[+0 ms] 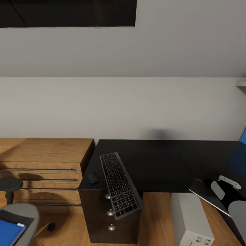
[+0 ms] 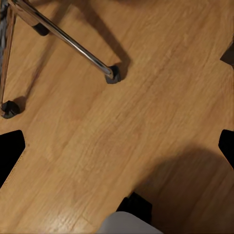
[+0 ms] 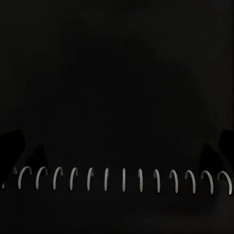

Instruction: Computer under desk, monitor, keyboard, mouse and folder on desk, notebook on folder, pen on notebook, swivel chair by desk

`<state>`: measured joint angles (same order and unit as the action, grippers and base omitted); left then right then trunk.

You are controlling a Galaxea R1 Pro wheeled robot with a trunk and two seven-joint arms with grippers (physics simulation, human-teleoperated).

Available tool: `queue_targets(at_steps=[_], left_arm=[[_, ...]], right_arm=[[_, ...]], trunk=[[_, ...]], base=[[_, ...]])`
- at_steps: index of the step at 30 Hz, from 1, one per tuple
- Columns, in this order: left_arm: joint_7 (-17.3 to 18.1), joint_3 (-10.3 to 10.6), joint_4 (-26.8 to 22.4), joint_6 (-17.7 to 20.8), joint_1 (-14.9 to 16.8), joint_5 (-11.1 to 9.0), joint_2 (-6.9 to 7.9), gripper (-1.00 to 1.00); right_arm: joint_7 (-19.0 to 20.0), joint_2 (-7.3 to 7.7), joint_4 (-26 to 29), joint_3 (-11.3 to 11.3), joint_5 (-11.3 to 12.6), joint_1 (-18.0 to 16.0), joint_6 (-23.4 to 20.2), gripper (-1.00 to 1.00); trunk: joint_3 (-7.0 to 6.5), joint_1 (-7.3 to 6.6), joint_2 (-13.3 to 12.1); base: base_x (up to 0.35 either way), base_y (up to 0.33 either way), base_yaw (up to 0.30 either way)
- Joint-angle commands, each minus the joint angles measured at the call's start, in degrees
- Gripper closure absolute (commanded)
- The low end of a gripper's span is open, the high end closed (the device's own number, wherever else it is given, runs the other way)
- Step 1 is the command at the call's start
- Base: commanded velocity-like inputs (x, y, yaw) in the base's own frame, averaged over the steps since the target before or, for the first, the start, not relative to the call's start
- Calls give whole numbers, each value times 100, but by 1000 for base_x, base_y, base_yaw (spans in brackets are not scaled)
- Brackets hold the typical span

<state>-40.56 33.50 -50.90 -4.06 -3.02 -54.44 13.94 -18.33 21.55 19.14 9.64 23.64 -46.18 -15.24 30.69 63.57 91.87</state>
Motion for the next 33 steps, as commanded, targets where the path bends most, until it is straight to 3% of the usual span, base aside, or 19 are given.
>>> queue_targets(at_steps=[1,33], left_arm=[[-22,25,-9,-42,4,-60,4,-100],[-29,28,0,-33,4,-58,-81,-100]], right_arm=[[-31,-1,-50,12,116,3,-22,-100],[-31,-1,-42,12,115,3,-22,-100]], trunk=[[6,-1,3],[6,-1,3]], base=[[-142,168,0],[-20,23,0]])
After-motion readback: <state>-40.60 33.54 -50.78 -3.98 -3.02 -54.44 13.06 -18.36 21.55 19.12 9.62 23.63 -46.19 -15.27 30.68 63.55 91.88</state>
